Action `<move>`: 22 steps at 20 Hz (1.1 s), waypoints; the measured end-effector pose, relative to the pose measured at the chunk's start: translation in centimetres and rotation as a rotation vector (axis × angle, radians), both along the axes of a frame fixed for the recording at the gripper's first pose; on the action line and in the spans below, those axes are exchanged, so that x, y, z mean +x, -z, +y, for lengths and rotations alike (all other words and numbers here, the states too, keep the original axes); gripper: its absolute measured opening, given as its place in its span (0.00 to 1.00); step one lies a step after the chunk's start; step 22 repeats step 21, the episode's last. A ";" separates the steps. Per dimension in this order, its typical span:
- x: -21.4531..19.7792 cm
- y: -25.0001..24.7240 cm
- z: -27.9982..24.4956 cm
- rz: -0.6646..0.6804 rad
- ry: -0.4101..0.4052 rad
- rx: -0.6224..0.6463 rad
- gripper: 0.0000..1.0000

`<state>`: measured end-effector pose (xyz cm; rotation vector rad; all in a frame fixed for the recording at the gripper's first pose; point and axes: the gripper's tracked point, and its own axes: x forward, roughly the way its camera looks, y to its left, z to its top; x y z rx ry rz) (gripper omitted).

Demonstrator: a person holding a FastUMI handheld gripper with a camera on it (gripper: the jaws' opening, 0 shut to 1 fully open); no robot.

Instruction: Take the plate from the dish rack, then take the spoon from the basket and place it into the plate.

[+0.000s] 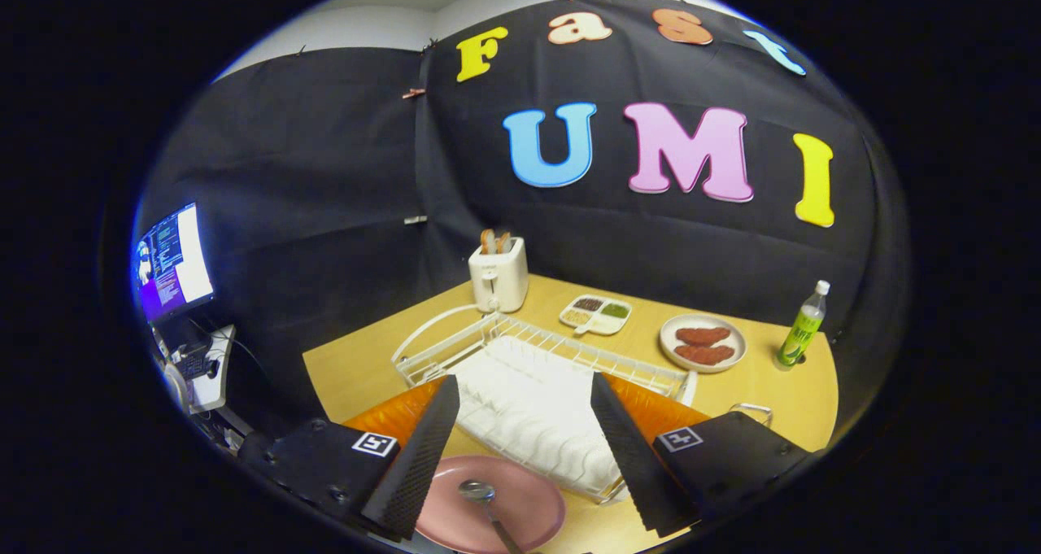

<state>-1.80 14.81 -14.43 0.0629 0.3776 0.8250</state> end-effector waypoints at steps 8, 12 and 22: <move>4.2 -11.6 -10.5 -0.157 0.312 0.068 0.99; 3.6 -14.8 -16.9 -0.225 0.499 0.082 0.99; -0.4 -12.6 -22.1 -0.207 0.674 0.033 0.99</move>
